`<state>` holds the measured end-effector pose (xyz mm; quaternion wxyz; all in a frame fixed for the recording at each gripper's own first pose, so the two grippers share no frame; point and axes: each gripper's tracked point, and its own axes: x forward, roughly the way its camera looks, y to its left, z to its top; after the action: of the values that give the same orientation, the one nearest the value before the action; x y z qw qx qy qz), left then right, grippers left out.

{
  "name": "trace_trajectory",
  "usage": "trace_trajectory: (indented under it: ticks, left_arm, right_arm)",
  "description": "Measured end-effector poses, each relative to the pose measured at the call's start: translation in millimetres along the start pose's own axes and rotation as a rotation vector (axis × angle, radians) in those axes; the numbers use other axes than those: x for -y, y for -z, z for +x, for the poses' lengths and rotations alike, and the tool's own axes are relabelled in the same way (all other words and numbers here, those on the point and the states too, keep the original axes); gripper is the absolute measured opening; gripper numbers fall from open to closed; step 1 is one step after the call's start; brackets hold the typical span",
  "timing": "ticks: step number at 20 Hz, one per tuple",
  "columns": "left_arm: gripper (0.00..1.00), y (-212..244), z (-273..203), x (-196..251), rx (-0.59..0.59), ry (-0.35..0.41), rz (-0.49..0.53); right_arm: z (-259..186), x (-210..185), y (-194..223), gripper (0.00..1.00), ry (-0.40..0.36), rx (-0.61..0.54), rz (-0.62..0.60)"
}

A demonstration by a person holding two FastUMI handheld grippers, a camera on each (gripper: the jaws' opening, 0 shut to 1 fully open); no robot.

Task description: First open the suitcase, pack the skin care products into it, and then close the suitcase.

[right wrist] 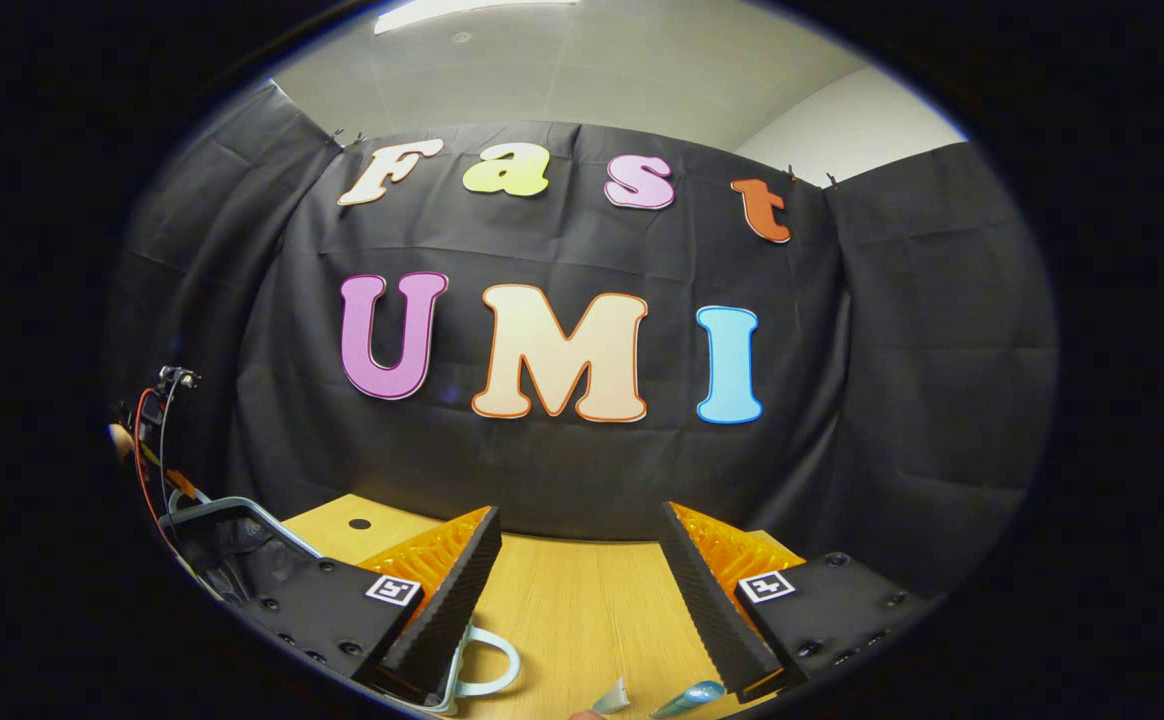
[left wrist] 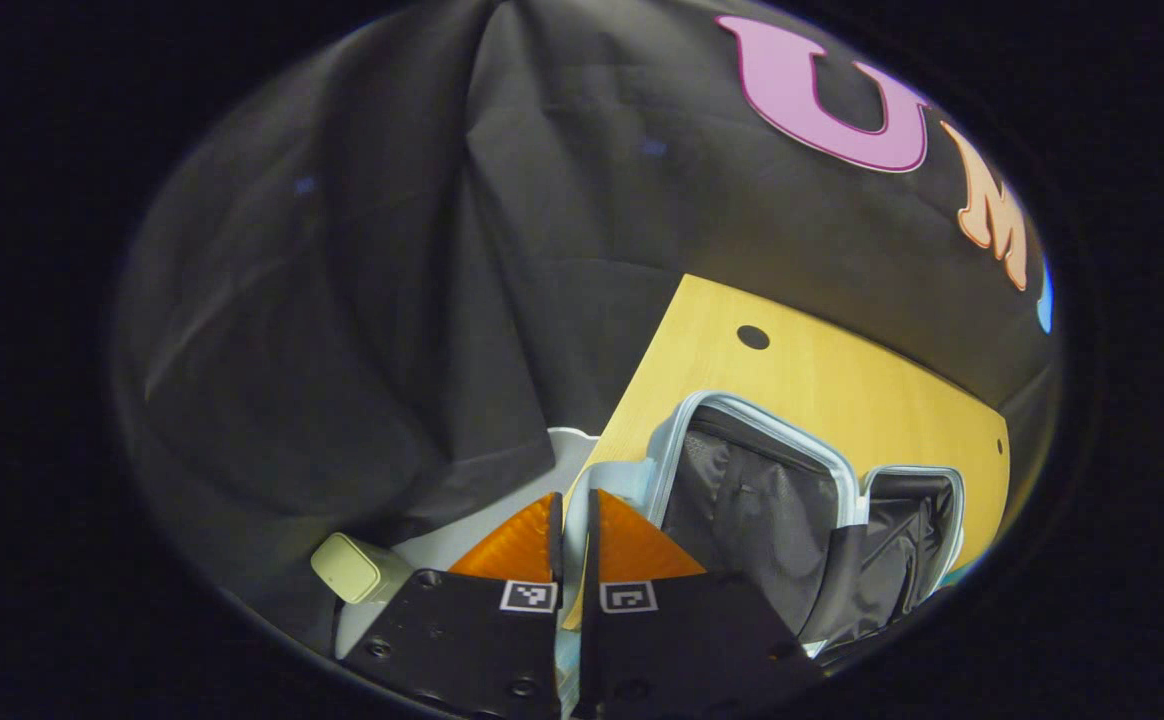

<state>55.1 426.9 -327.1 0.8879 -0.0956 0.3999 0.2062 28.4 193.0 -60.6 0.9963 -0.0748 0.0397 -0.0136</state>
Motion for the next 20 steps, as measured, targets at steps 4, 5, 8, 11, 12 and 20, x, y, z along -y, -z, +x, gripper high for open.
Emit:
trace_trajectory:
  ticks: [4, 5, 8, 11, 12, 20]
  left_arm:
    - [0.77, -26, -20, 3, 0.199, -0.034, -0.026]
    - [1.0, -35, -38, 7, 0.275, -0.041, -0.042]
    - [0.94, -68, -95, 38, 0.504, -0.02, -0.054]
    - [0.95, -81, -168, 81, 0.64, 0.022, -0.026]
    - [0.95, -74, -183, 91, 0.658, 0.049, -0.018]
    - [0.95, -35, -251, 272, 0.7, 0.323, 0.052]
  right_arm:
    - [2, 14, 2, 1.0, -0.008, -0.003, 0.001]
    - [2, 20, 2, 1.0, -0.012, 0.001, -0.001]
    - [-1, 42, 2, 1.0, -0.01, 0.006, 0.021]
    - [-4, 68, -2, 1.0, -0.002, 0.029, 0.042]
    - [-4, 78, -1, 1.0, -0.002, 0.032, 0.048]
    - [-8, 145, 9, 0.99, 0.003, 0.032, 0.1]
